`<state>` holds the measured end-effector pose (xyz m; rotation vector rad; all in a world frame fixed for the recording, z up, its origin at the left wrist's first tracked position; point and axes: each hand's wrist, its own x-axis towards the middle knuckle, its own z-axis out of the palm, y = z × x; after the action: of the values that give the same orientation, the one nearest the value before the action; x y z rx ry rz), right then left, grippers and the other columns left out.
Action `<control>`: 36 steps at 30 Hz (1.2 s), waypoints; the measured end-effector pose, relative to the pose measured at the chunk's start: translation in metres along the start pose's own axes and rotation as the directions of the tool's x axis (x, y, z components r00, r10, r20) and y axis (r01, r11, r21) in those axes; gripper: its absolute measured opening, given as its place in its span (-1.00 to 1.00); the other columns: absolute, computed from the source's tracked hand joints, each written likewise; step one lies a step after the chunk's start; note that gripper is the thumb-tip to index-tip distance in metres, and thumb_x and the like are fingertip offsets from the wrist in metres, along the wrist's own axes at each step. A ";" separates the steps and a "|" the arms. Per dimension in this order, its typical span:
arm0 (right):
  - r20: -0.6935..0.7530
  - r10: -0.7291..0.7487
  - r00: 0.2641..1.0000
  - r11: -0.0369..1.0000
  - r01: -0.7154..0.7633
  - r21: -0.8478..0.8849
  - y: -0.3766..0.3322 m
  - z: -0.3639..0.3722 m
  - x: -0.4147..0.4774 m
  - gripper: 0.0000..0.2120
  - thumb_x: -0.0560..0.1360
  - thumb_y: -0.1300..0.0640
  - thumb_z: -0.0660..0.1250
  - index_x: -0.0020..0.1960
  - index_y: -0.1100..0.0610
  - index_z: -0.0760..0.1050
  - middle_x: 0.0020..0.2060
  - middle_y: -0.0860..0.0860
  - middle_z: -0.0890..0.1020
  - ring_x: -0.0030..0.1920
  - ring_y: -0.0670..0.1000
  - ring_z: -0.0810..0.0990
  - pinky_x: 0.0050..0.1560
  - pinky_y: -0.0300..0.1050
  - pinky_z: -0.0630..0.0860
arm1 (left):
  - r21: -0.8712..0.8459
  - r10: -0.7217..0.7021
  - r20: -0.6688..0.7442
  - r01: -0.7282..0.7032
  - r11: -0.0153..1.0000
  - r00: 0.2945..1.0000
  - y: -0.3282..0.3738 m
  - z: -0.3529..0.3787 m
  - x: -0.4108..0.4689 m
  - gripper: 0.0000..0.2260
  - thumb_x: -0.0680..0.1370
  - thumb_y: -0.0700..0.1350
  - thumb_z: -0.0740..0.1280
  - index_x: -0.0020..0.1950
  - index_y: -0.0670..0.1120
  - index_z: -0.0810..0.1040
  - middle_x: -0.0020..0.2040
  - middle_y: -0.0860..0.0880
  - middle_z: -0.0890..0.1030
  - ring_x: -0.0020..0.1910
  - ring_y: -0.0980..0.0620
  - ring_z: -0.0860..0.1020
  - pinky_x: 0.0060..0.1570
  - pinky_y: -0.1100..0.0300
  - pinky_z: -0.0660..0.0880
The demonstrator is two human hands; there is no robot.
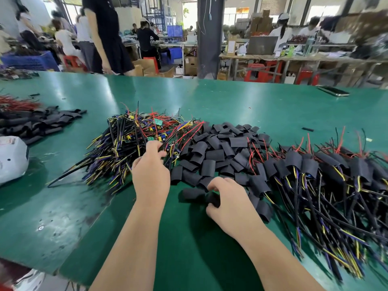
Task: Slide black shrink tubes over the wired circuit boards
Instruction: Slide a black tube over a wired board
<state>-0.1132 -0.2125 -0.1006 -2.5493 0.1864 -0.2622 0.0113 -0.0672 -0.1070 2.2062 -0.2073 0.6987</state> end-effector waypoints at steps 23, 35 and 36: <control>0.002 0.229 0.973 0.127 -0.032 0.991 0.008 -0.041 0.010 -0.77 0.31 0.06 0.42 -0.04 -0.14 0.65 -0.22 -0.02 0.67 -0.37 -0.10 0.41 -0.32 -0.24 0.19 | -0.297 0.352 0.281 -0.268 0.917 0.893 0.023 -0.004 -0.021 -0.73 0.60 -0.05 0.06 -0.02 -0.10 0.52 -0.44 0.11 0.37 -0.42 0.14 0.36 -0.39 0.31 0.21; -0.058 0.198 0.978 0.400 -0.027 0.916 -0.005 -0.023 0.008 -0.88 0.51 0.20 0.37 -0.20 0.07 0.53 -0.32 0.02 0.69 -0.29 -0.09 0.65 -0.36 -0.33 0.48 | -0.482 0.446 0.285 -0.275 0.832 0.849 0.047 0.006 -0.041 -0.65 0.52 -0.27 0.17 0.25 -0.11 0.58 -0.04 -0.01 0.67 -0.07 0.15 0.58 0.04 0.20 0.51; -0.027 0.208 0.978 0.393 -0.058 0.918 -0.006 -0.023 0.009 -0.86 0.51 0.15 0.37 -0.23 0.03 0.53 -0.30 0.02 0.70 -0.30 -0.10 0.64 -0.41 -0.32 0.45 | -0.482 0.453 0.237 -0.301 0.823 0.859 0.047 0.006 -0.040 -0.65 0.53 -0.27 0.19 0.28 -0.12 0.55 -0.09 -0.02 0.65 -0.11 0.16 0.56 0.00 0.26 0.49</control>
<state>-0.1093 -0.2215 -0.0770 -1.3637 0.2175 -0.3539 -0.0363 -0.1059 -0.1013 1.8468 -0.9239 0.4116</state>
